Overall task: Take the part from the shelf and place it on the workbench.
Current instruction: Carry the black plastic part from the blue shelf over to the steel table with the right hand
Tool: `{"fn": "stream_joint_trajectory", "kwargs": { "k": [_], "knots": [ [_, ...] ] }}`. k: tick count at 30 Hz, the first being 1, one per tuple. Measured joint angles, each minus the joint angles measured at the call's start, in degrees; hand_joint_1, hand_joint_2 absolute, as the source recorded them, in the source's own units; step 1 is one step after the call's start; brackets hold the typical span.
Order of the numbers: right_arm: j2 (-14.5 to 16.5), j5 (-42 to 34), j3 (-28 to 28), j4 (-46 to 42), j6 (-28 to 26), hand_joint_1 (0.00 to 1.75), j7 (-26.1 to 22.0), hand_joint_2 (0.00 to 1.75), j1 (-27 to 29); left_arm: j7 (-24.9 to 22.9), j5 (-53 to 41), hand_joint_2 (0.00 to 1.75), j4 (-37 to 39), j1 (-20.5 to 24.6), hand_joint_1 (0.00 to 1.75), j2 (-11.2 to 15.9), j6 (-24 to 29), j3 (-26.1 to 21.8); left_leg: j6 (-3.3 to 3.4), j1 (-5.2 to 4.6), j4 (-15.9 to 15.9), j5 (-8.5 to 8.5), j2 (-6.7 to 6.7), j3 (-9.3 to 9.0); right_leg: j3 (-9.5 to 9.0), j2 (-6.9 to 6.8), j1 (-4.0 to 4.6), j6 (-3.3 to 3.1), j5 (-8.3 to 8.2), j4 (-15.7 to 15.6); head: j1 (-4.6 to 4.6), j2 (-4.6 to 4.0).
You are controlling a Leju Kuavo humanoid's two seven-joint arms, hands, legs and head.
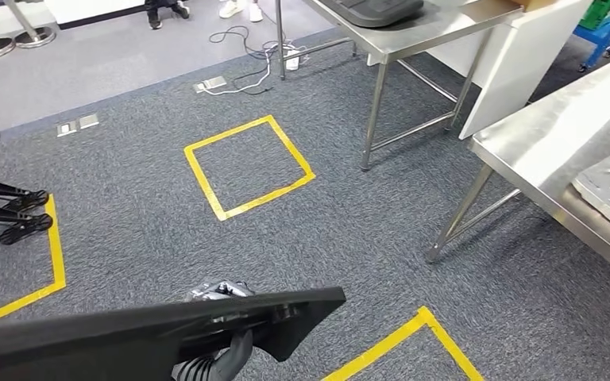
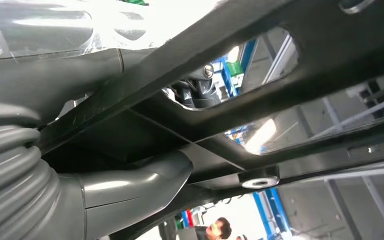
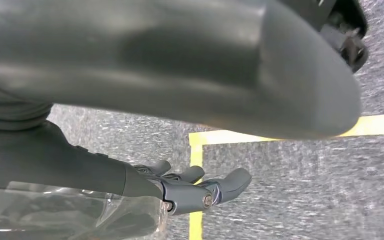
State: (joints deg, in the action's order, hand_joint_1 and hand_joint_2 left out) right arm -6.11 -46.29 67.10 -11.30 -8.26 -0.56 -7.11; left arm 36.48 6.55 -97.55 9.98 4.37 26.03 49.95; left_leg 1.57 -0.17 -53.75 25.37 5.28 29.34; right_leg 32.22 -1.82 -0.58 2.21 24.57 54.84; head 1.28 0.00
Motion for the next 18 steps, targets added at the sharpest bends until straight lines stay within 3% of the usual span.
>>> {"fn": "stream_joint_trajectory", "kwargs": {
  "k": [2,3,5,6,7,8,9,11,13,15,16,18],
  "knots": [
    [-0.04,0.12,0.02,0.00,0.00,0.00,0.95,0.00,0.08,0.02,0.02,1.75,0.00,-0.12,1.75,0.00,0.14,-0.01,-0.73,0.28,-1.67,1.38,-1.12,0.63,0.08,0.87,-0.17,-0.64,-0.24,-0.14,-0.06,0.00],
    [-0.09,0.13,0.02,0.00,0.00,0.00,1.23,0.00,0.05,0.05,0.12,1.75,0.00,-0.23,1.75,0.00,0.25,-0.03,-1.04,0.42,-4.37,3.02,-2.29,1.81,0.13,1.30,-0.31,-0.91,-0.39,-0.19,-0.12,0.00],
    [-0.22,0.13,0.02,0.00,-0.02,0.00,1.38,0.00,-0.08,0.22,0.53,1.75,0.01,-0.70,1.75,0.00,0.42,-0.08,-1.38,0.57,-12.85,7.05,-4.21,5.57,0.34,2.37,-0.33,-1.18,-0.52,-0.16,-0.27,0.00],
    [-0.26,0.13,0.02,0.00,-0.03,0.00,1.23,0.00,-0.09,0.31,0.80,1.75,0.01,-1.02,1.75,0.00,0.46,-0.10,-1.43,0.59,-16.58,8.35,-4.55,7.31,0.40,3.03,-0.30,-1.23,-0.55,-0.15,-0.29,0.00],
    [-0.30,0.13,0.02,0.00,-0.04,0.00,0.99,0.00,-0.07,0.40,1.04,1.75,0.03,-1.28,1.75,0.00,0.46,-0.11,-1.40,0.59,-18.32,8.53,-4.66,8.17,0.41,3.67,-0.27,-1.25,-0.57,-0.13,-0.31,0.00],
    [-0.33,0.14,0.03,0.00,-0.03,0.00,0.72,0.00,-0.02,0.49,1.20,1.75,0.04,-1.44,1.75,0.00,0.49,-0.14,-1.28,0.59,-17.54,7.51,-4.74,7.86,0.35,4.35,-0.25,-1.24,-0.59,-0.12,-0.33,0.00],
    [-0.34,0.14,0.03,0.00,-0.02,0.00,0.50,0.00,0.01,0.55,1.28,1.75,0.05,-1.51,1.75,0.00,0.51,-0.20,-1.07,0.59,-14.24,5.50,-5.07,6.38,0.26,5.05,-0.25,-1.22,-0.60,-0.12,-0.34,0.00],
    [-0.35,0.20,0.03,0.00,-0.01,0.00,0.38,0.00,-0.06,0.68,1.24,1.75,0.05,-1.53,1.75,0.00,0.56,-0.33,-0.43,0.62,-5.28,1.43,-7.21,2.35,0.20,6.35,-0.16,-1.03,-0.65,-0.06,-0.34,0.00],
    [-0.39,0.27,0.03,0.00,-0.02,0.00,0.62,0.00,-0.18,0.78,0.97,1.75,0.05,-1.59,1.75,0.00,0.61,-0.39,0.03,0.50,-0.68,0.05,-8.97,0.48,0.54,7.42,-0.22,-0.54,-0.82,0.00,-0.34,0.00],
    [-0.51,0.36,0.03,0.00,-0.02,0.00,0.93,0.00,-0.10,0.80,0.51,1.75,0.04,-1.65,1.75,-0.02,0.78,-0.38,0.41,0.39,-0.24,0.00,-8.48,0.42,0.90,8.42,-0.39,0.23,-1.11,-0.16,-0.34,0.00],
    [-0.60,0.42,0.04,0.00,-0.02,0.00,1.07,0.00,0.01,0.80,0.27,1.75,0.04,-1.67,1.75,-0.06,0.90,-0.38,0.74,0.47,0.01,-0.19,-7.95,0.23,1.07,8.17,-0.38,0.54,-0.98,0.02,-0.33,0.00],
    [-0.73,0.55,0.05,-0.01,0.02,0.00,1.25,0.00,0.07,0.72,-0.01,1.75,0.04,-1.75,1.75,-0.19,1.11,-0.38,1.44,0.73,0.55,-0.59,-6.65,-0.19,2.56,6.00,-0.19,0.93,1.02,3.16,-0.15,0.00]
  ]
}}
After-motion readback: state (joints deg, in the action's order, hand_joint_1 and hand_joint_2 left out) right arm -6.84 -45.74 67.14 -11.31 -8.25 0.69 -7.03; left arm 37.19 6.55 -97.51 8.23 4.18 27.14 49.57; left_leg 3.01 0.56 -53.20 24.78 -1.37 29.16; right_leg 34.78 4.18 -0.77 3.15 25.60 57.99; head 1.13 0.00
